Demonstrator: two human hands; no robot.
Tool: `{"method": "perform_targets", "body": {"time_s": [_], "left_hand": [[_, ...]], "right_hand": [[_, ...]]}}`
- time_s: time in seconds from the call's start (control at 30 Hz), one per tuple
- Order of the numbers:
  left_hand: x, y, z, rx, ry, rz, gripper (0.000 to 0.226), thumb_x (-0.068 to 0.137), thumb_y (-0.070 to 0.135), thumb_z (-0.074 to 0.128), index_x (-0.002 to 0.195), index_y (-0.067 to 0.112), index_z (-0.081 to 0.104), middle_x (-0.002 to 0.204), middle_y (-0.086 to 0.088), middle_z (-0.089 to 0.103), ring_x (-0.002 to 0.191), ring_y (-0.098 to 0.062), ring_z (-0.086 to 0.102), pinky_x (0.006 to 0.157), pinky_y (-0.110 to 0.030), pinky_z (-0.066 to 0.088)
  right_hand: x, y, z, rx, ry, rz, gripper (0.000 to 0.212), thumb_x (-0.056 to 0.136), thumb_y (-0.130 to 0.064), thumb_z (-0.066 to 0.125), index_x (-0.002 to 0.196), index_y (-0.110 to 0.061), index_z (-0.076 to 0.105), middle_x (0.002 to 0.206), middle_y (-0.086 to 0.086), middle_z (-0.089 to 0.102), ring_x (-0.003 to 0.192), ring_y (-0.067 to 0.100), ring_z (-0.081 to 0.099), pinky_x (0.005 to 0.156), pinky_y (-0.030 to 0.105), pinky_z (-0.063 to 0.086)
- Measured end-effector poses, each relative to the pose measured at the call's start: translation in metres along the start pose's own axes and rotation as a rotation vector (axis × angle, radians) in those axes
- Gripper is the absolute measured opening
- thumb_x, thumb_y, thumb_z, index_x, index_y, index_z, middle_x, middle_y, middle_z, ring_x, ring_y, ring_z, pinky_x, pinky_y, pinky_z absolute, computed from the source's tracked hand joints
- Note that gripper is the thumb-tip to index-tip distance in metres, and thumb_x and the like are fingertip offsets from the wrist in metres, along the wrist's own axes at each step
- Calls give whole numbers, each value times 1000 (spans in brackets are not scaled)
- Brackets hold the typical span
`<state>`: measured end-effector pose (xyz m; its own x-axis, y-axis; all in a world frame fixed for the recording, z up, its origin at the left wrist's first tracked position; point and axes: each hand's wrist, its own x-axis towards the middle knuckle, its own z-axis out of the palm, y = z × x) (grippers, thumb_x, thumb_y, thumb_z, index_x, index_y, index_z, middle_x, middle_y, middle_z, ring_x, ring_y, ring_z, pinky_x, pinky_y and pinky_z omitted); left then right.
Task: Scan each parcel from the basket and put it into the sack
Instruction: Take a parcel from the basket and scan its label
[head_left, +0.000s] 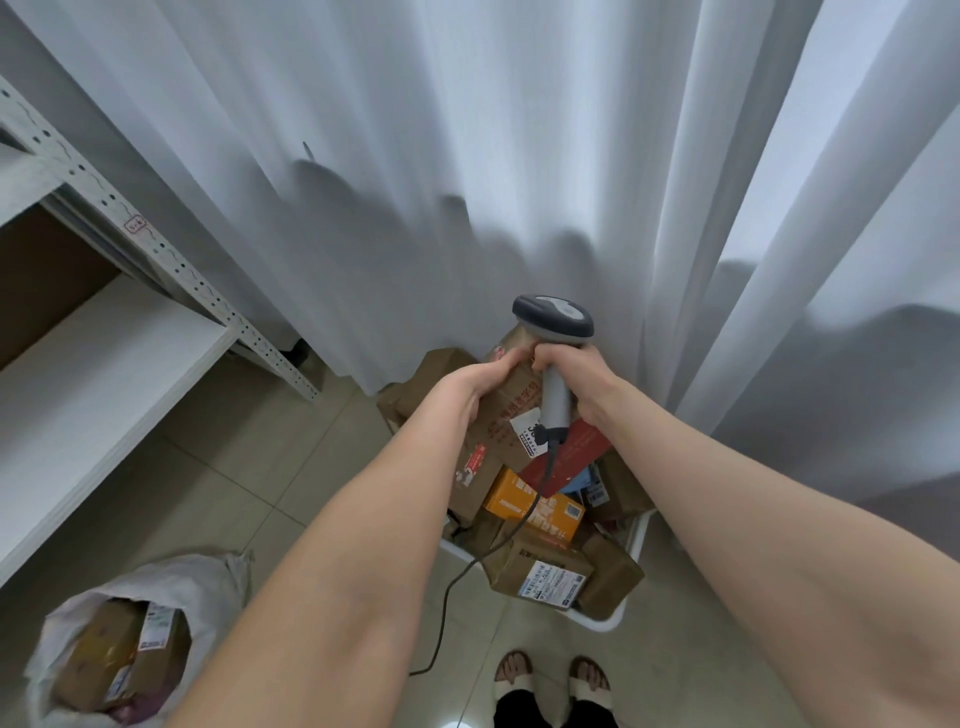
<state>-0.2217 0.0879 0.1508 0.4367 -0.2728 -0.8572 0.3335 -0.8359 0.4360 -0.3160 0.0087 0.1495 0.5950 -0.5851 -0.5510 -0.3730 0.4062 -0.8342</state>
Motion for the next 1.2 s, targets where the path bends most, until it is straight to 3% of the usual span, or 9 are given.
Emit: {"method": "perform_targets", "body": {"time_s": [0.17,0.2,0.27,0.37,0.47,0.57,0.73,0.83,1.2], "left_hand": [[-4,-7,4,-83,21,-1,59,82,70,51,85,11,54,85,-10,60,79,-27,55,79,-38,43],[-4,-10,0,-138,27,-10,58,81,69,53,83,11,56,85,-9,63,79,-26,58,78,-36,45],[-3,-17,-7,-267,42,-47,64,75,74,54,85,12,61,89,-8,72,89,-27,65,91,-38,47],[-6,-25,-17,-456,104,-88,71,69,80,53,92,13,63,91,-10,72,99,-32,63,102,-46,41],[-11,-29,-20,-661,128,-96,80,67,81,53,109,14,61,102,-14,68,102,-37,58,100,-53,40],[-20,-30,-21,-801,151,-89,77,69,78,55,110,13,57,107,-17,62,103,-38,53,98,-58,41],[-31,-29,-28,-883,104,-68,66,77,74,53,97,11,54,103,-17,58,103,-38,51,100,-57,40],[-35,-29,-37,-915,76,-84,67,77,73,52,104,12,55,105,-17,58,105,-38,51,98,-58,41],[-38,-33,-60,-928,37,-116,77,66,79,58,110,16,60,108,-17,62,102,-40,55,88,-62,45]], "right_hand": [[-4,1,-5,61,36,23,15,82,1,59,84,-14,56,87,11,60,77,21,59,67,34,51],[-4,0,-8,87,70,25,15,82,2,60,83,-13,57,88,11,62,77,21,60,69,35,52],[-4,-1,-16,168,97,50,15,82,5,60,82,-10,59,91,13,66,78,22,64,75,38,54],[-11,-2,-29,233,30,84,12,82,7,56,85,-4,59,80,13,66,58,16,58,61,28,53],[-22,1,-29,186,-6,53,10,81,5,54,86,-1,61,67,10,66,49,13,52,51,24,48],[-37,6,-19,168,-52,40,8,85,0,54,88,-1,61,63,10,65,47,13,49,47,24,44],[-56,6,-10,99,-73,2,7,86,-5,59,92,-6,63,73,11,65,50,13,49,49,26,44],[-64,2,-9,58,-74,-17,8,85,-7,60,92,-3,63,76,14,63,47,12,49,48,26,43],[-105,-23,-3,-4,-134,-23,4,89,-6,54,89,-7,58,58,2,53,48,9,47,48,20,43]]}}
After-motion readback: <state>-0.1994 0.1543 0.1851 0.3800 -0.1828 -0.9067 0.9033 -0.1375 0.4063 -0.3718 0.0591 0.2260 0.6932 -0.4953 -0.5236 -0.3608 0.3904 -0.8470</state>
